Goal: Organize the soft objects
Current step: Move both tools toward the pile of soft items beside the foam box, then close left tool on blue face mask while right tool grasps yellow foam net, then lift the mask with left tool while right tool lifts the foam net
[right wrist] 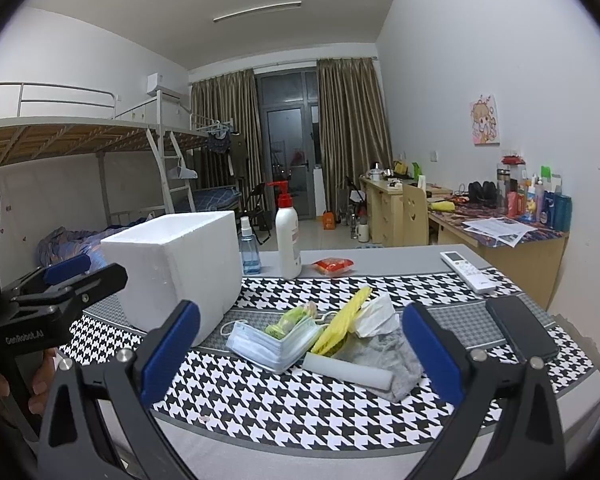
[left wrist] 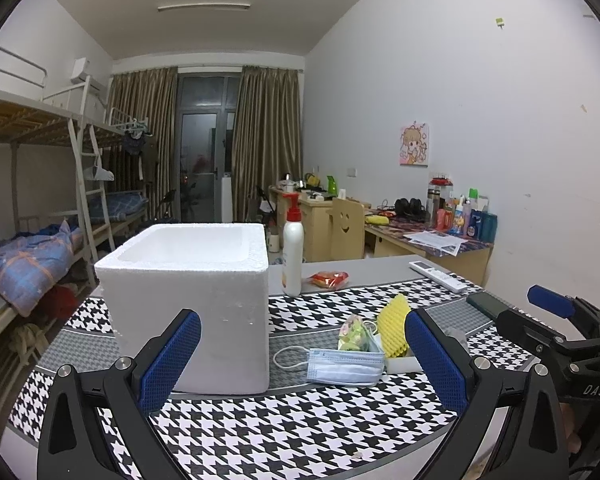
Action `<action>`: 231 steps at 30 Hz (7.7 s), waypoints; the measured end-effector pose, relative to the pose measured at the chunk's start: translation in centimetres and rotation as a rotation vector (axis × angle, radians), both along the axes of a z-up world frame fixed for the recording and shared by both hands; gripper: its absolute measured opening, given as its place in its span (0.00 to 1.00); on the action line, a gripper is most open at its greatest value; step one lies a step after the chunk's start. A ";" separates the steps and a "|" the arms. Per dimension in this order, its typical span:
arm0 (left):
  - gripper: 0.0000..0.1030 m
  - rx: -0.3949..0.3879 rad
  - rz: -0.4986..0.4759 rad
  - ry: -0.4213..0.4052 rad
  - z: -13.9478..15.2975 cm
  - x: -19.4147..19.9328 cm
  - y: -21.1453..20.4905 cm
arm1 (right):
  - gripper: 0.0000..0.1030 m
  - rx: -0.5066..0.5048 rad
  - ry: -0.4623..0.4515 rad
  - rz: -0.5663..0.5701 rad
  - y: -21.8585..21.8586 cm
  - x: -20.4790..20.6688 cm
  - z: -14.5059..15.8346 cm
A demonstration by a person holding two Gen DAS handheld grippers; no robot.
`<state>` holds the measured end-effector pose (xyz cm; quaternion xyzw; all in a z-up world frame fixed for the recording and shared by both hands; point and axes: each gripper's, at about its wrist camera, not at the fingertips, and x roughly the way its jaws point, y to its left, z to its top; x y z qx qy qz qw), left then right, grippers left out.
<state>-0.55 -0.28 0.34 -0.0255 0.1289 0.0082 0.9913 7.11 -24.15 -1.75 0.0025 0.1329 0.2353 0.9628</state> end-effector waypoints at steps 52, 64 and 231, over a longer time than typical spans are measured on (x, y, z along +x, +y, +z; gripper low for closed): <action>0.99 -0.001 -0.096 0.151 -1.6 6.6 -1.8 | 0.99 -0.057 0.124 -0.057 -0.8 6.2 -0.8; 0.99 0.012 -0.118 0.229 -3.0 8.5 -3.3 | 0.99 -0.081 0.177 -0.054 -1.5 7.4 -2.3; 0.11 0.069 -0.079 0.095 4.5 11.3 -1.8 | 0.15 -0.064 0.109 0.163 3.2 11.3 4.8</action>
